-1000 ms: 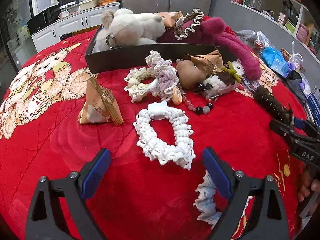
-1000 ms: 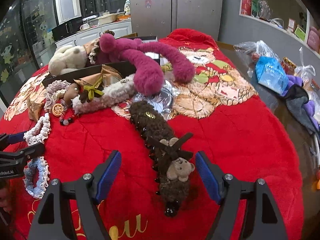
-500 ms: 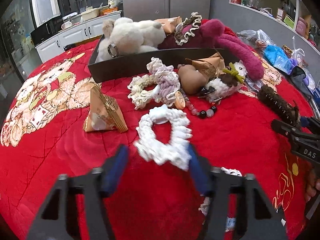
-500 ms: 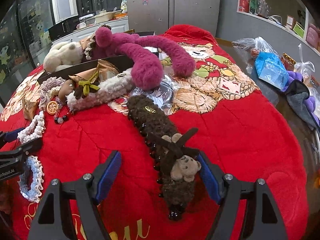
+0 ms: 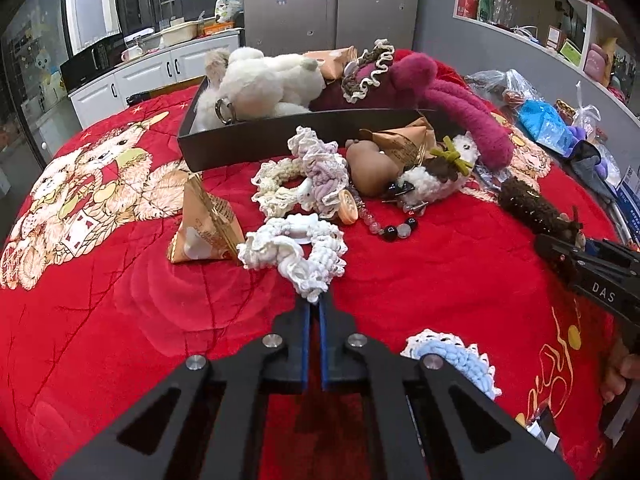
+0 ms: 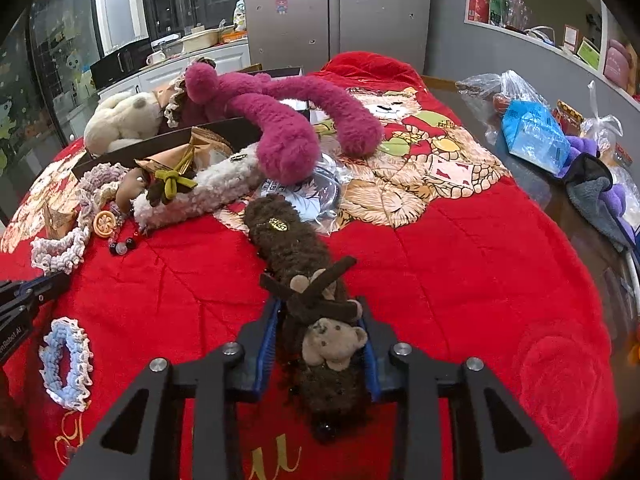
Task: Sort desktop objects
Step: 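Lift and carry the crochet bear strip and white scrunchie toward the box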
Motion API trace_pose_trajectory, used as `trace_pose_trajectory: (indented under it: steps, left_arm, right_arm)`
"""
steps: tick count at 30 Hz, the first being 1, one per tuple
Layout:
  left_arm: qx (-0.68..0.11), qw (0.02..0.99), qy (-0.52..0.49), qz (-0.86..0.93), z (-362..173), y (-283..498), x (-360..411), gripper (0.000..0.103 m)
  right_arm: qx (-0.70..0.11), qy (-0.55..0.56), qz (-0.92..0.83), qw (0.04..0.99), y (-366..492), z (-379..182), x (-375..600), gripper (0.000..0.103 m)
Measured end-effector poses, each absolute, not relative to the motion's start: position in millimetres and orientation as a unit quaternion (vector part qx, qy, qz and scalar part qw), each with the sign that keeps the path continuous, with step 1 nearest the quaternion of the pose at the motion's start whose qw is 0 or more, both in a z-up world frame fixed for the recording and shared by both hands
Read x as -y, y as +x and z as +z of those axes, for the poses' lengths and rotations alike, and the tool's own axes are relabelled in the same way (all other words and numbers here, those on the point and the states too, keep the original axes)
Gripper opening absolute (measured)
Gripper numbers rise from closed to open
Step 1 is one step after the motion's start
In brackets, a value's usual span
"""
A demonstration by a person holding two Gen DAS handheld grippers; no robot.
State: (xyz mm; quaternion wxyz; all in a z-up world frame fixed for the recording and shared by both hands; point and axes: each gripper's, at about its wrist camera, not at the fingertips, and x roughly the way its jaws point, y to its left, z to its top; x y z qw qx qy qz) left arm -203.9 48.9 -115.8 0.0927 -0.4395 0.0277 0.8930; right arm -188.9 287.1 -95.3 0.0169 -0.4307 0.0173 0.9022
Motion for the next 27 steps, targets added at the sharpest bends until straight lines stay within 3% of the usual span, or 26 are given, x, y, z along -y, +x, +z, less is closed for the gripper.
trace_pose_trajectory:
  steps: [27]
  left_arm:
    - [-0.021, 0.102, -0.417, 0.903, -98.1, -195.0, -48.8, 0.004]
  right_arm:
    - [-0.014, -0.417, 0.909, -0.006, -182.4, -75.8, -274.2, 0.032]
